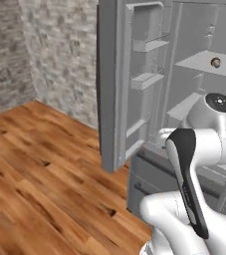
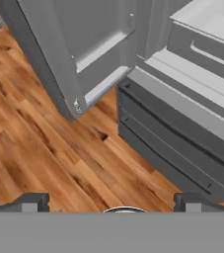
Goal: Place the cold items (mushroom and squash) from the fridge in one tupperware on the dining counter. Place the warm items (kebab skewer and hot dog) in the stove area in another tupperware.
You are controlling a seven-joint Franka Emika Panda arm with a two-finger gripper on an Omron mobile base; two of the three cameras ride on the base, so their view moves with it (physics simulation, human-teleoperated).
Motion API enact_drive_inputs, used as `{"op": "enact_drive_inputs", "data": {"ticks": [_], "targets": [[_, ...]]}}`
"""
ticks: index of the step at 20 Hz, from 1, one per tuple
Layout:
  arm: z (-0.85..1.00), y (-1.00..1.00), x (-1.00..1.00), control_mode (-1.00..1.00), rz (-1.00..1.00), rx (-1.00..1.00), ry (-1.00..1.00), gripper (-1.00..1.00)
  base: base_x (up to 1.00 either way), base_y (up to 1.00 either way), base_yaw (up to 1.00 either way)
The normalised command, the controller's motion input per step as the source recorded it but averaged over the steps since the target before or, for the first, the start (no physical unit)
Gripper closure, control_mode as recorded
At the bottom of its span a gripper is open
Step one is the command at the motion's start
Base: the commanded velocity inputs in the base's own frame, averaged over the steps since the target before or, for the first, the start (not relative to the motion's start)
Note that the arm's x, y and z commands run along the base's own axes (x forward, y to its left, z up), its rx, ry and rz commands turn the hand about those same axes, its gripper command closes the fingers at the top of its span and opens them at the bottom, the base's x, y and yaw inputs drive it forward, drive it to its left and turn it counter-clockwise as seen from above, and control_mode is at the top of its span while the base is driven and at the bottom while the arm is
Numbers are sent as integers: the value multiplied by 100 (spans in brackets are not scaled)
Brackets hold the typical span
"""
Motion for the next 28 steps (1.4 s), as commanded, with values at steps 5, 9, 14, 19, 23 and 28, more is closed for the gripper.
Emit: {"op": "enact_drive_inputs", "data": {"ticks": [5,9,14,19,23,28], "targets": [[0,0,0,100,0,0,0,-100,26,13,-41],[0,0,0,100,0,0,0,-100,26,18,-44],[0,0,0,100,0,0,0,-100,43,22,-45],[0,0,0,100,0,0,0,-100,46,21,-45],[0,0,0,100,0,0,0,-100,47,26,-44],[0,0,0,100,0,0,0,-100,54,24,-40]]}}
